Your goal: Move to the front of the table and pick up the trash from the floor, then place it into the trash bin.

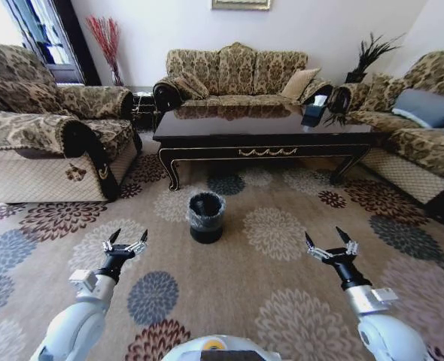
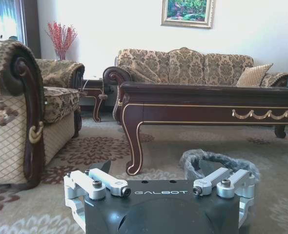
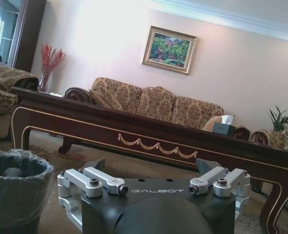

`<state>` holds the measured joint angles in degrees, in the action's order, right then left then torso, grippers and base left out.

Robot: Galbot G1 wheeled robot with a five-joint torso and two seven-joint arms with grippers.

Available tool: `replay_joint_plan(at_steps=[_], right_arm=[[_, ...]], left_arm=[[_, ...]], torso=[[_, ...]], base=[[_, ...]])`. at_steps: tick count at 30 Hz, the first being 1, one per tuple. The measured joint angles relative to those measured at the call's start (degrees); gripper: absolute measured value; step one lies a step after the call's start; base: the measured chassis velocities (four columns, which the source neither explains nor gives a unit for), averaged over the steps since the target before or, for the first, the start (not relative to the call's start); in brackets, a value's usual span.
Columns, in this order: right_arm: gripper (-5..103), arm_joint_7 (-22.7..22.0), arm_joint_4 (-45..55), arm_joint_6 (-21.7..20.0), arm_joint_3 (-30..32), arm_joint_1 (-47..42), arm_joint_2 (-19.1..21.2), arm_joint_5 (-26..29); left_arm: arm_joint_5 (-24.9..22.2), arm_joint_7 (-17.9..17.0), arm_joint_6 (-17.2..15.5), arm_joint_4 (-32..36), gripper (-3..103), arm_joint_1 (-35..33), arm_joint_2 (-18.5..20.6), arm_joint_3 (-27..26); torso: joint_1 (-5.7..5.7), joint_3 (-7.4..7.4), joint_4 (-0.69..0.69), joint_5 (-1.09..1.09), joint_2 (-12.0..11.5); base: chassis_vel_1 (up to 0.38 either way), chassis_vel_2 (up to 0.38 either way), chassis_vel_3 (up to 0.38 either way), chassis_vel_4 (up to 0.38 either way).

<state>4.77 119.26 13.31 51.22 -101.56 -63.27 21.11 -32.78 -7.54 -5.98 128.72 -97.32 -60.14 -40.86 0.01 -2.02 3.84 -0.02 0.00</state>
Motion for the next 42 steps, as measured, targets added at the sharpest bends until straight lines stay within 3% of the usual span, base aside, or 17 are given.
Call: replay_joint_plan(at_steps=[10,21,29,42], right_arm=[[100,0.01,0.0,0.0,0.01,-0.06,-0.01,0.0],[100,0.01,0.0,0.0,0.0,0.02,-0.01,0.0],[100,0.01,-0.01,0.0,0.01,0.0,0.0,0.0],[100,0.01,-0.01,0.0,0.01,0.0,0.0,0.0]], left_arm=[[-0.01,0.0,-0.01,0.0,100,-0.02,-0.01,0.0],[0.0,0.01,-0.01,0.0,100,0.01,0.0,-0.01],[0.0,0.03,-0.01,0.0,100,0.0,0.0,0.0],[0.0,0.02,0.0,0.0,100,0.0,-0.01,0.0]], torso=[[-0.02,0.04,0.01,0.02,0.01],[0.0,-0.02,-0.01,0.01,-0.01],[-0.01,0.0,0.01,0.08,0.0],[0.0,-0.01,-0.01,0.0,-0.01]], base=[[0.236,-0.277,-0.249,0.289],[-0.087,-0.125,0.085,0.139],[-0.07,-0.384,0.063,0.369],[0.174,-0.299,-0.179,0.31]])
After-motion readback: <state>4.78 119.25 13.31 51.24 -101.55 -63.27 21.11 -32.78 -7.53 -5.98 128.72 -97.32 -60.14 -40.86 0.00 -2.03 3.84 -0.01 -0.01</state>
